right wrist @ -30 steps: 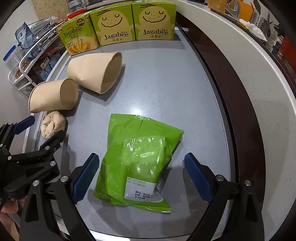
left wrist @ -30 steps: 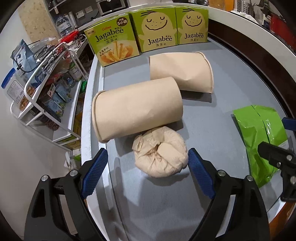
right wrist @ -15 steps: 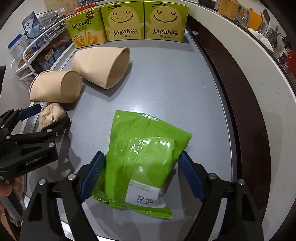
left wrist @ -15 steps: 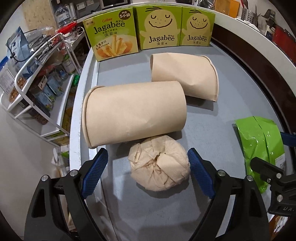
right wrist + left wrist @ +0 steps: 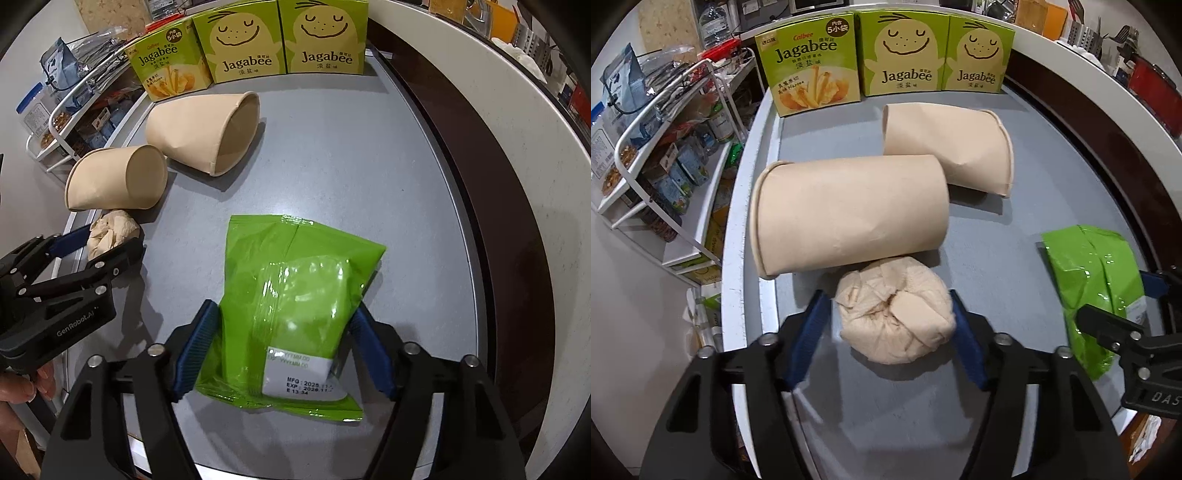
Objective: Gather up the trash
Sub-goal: 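Grasp the green snack bag with the right tool while the left tool grasps the cloth bundle, then carry the cloth bundle and green snack bag with both tools over the bin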
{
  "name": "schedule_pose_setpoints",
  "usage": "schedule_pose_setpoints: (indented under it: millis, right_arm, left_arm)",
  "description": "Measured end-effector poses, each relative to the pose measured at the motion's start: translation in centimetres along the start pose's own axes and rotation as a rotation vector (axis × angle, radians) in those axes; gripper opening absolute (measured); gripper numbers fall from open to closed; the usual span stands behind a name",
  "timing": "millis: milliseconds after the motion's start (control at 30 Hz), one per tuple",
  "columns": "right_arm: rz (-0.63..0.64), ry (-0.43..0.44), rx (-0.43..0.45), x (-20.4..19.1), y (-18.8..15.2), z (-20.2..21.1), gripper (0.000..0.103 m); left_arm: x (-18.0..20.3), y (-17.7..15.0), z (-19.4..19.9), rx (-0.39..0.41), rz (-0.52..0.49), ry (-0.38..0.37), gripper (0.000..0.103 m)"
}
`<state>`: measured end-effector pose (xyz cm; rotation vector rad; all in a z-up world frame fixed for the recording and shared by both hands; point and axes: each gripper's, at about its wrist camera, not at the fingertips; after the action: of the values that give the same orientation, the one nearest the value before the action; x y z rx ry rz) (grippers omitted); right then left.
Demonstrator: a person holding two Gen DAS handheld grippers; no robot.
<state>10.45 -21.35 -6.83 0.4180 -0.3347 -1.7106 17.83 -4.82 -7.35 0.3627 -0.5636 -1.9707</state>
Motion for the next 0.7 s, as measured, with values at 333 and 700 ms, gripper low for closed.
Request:
schedule_pose_setpoints:
  millis: [333, 700]
  right_arm:
    - [-0.039, 0.062, -0.013, 0.42, -0.22, 0.07, 0.058]
    - [-0.072, 0.087, -0.016, 0.44, -0.07, -0.14, 0.076]
  left_arm:
    - [0.43, -0.59, 0.55, -0.016, -0.001, -0.013, 0.053]
    - [0.38, -0.74, 0.6, -0.027, 0.01, -0.001, 0.058]
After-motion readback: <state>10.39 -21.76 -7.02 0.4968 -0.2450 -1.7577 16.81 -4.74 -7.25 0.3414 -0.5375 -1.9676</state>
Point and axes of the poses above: each gripper's, at about its wrist camera, not at the fingertips, and z roughly against the way its jaws point, x to its right, y to its top, and after that the axes turned 4 degrees about x, right-handed
